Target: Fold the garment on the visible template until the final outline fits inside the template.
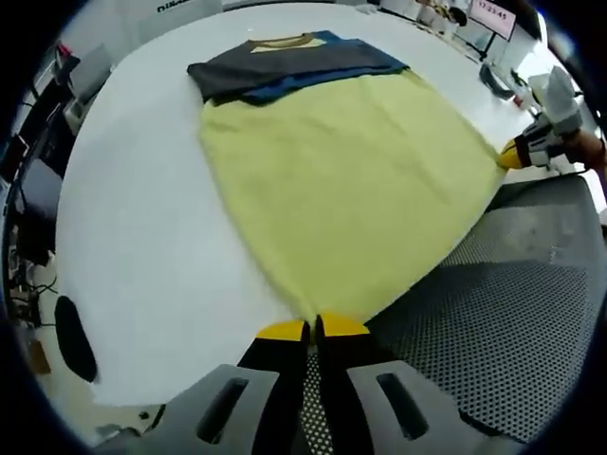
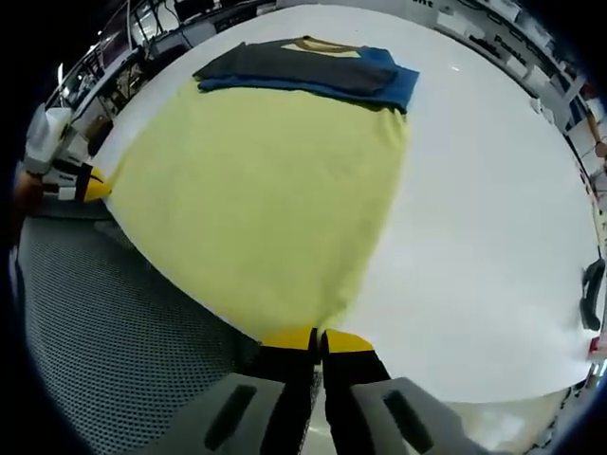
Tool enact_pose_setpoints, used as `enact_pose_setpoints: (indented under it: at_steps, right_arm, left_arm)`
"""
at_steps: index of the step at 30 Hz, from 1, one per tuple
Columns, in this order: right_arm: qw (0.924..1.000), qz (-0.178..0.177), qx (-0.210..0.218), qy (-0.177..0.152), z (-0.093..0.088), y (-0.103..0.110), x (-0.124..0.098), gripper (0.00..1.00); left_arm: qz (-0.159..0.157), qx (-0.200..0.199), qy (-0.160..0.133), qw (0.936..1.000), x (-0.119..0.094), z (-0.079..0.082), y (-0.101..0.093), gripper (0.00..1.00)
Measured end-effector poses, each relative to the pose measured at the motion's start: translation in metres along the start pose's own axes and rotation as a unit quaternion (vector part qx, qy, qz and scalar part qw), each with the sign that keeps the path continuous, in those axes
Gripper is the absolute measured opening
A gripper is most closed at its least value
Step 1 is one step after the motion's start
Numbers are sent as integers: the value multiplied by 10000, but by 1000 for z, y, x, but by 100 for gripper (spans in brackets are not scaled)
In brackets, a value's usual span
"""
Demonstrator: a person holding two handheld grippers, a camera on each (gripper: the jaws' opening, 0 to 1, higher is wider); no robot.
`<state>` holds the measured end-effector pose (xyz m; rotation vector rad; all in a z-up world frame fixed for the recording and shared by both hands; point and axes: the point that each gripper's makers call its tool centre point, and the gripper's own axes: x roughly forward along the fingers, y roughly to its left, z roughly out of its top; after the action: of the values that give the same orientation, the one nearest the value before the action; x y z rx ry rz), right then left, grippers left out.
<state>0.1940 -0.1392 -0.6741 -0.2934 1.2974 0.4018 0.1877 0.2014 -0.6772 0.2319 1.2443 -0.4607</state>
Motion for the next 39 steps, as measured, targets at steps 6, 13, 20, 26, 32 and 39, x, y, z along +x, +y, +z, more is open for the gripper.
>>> enact_pose_setpoints:
  at_steps: [6,13,20,26,32,39]
  right_arm:
    - [9996,120,-140,210,-7,6,-3,0]
    - [9992,213,-218,259,-9,11,-8,0]
    - [9992,380,57,-91,5,14,-18,0]
    - [9979,439,141,-454,25,12,-33,0]
    - [9944,395,231,-954,57,1,-51,0]
    - [9910,139,27,-1332,86,-15,-67,0]
  left_arm:
    - [-69,153,280,9995,-2,-10,-4,2]
    - [-16,232,406,9989,-4,-15,-5,2]
    - [-135,-22,256,9996,-14,-10,-4,2]
    - [-283,-517,-280,9979,-27,12,2,2]
    - [-375,-911,-1026,9898,-45,53,19,2]
    - [-317,-1046,-1385,9843,-56,81,34,1]
